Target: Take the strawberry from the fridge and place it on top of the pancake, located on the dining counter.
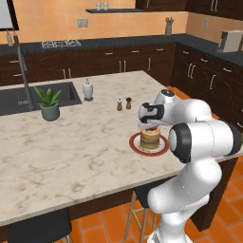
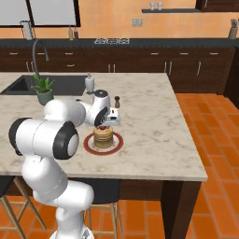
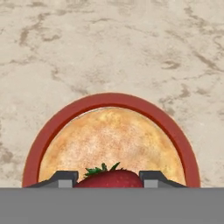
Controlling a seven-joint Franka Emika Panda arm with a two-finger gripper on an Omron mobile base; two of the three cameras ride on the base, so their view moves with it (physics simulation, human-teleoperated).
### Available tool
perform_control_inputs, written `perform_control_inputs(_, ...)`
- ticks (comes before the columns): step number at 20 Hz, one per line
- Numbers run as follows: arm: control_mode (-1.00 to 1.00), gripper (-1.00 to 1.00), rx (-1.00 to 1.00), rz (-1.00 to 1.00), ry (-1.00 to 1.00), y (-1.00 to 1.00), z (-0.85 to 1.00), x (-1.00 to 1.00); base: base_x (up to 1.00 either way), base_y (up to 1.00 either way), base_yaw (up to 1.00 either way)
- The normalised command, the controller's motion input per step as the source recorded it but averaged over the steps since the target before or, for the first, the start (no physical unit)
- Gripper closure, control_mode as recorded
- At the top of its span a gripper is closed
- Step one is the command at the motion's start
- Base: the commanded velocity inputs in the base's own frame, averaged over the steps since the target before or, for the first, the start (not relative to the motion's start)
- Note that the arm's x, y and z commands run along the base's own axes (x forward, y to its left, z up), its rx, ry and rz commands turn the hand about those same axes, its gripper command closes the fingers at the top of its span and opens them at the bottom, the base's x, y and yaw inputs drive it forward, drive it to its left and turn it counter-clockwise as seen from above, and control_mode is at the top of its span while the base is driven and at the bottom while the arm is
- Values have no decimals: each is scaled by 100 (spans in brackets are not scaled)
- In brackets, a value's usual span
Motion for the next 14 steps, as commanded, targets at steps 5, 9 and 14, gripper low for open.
perform_control_inputs(5, -100, -100, 0, 0, 0, 0, -21, -44, 0, 0, 0)
perform_control_inputs(9, -100, -100, 0, 0, 0, 0, -2, -12, 0, 0, 0)
perform_control_inputs(14, -100, -100, 0, 0, -5, 0, 12, -19, 0, 0, 0)
